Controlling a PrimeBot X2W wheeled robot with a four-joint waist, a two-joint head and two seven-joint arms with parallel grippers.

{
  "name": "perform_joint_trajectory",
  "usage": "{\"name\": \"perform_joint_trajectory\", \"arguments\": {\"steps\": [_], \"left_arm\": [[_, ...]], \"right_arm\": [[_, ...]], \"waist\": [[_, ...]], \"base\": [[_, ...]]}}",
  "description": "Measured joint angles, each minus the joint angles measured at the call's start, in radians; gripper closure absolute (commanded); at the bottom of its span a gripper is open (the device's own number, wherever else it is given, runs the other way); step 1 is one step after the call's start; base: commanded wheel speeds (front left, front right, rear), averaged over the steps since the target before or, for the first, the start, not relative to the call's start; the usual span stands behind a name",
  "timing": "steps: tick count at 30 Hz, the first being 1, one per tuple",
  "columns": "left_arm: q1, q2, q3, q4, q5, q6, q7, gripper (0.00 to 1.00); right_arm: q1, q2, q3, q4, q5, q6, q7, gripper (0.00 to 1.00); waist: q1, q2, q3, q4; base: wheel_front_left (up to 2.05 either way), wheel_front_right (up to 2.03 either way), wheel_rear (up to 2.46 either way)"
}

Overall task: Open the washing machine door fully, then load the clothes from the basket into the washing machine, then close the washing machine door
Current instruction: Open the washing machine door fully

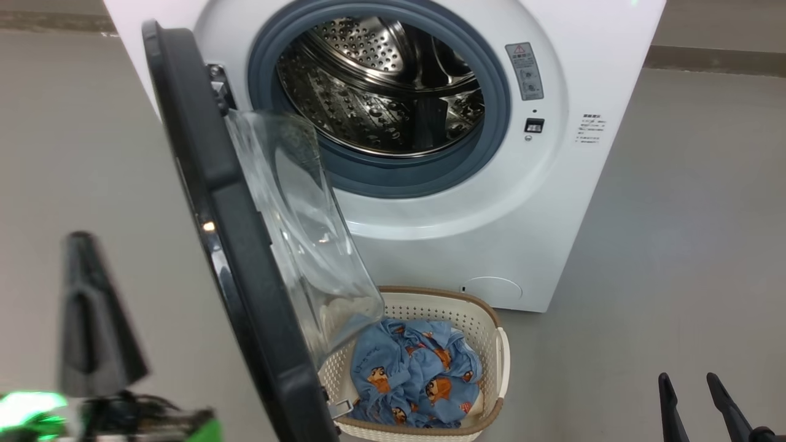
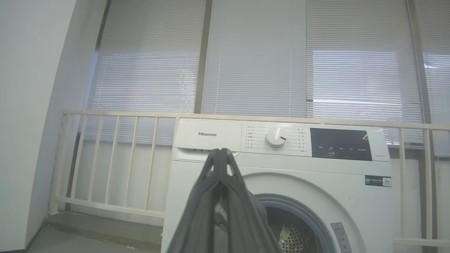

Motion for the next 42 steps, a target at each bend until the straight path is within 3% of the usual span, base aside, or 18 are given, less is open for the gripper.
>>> {"name": "perform_joint_trajectory", "arguments": {"steps": [5, 12, 24, 42], "left_arm": [[-0.011, 0.005, -0.208, -0.052, -0.058, -0.089, 0.122, 1.0], [0.0, 0.009, -0.427, 0.033, -0.226, -0.127, 0.334, 1.0], [0.093, 0.044, -0.398, 0.146, -0.266, -0.034, 0.446, 1.0], [0.097, 0.036, -0.383, 0.191, -0.257, -0.005, 0.421, 1.0]], "right_arm": [[0.004, 0.002, 0.002, 0.005, 0.0, 0.0, 0.0, 0.0], [0.004, 0.004, 0.016, 0.014, 0.0, 0.0, 0.0, 0.0], [0.004, 0.004, 0.022, 0.021, 0.006, 0.0, 0.0, 0.0], [0.004, 0.004, 0.029, 0.029, 0.008, 0.0, 0.0, 0.0]], "waist": [[0.0, 0.0, -0.002, 0.023], [0.0, 0.0, -0.002, 0.035], [-0.0001, 0.0, 0.003, 0.058], [0.0, 0.0, 0.014, 0.144]], "base": [[0.0, 0.0, 0.0], [0.0, 0.0, 0.0], [0.0, 0.0, 0.0], [0.0, 0.0, 0.0]]}}
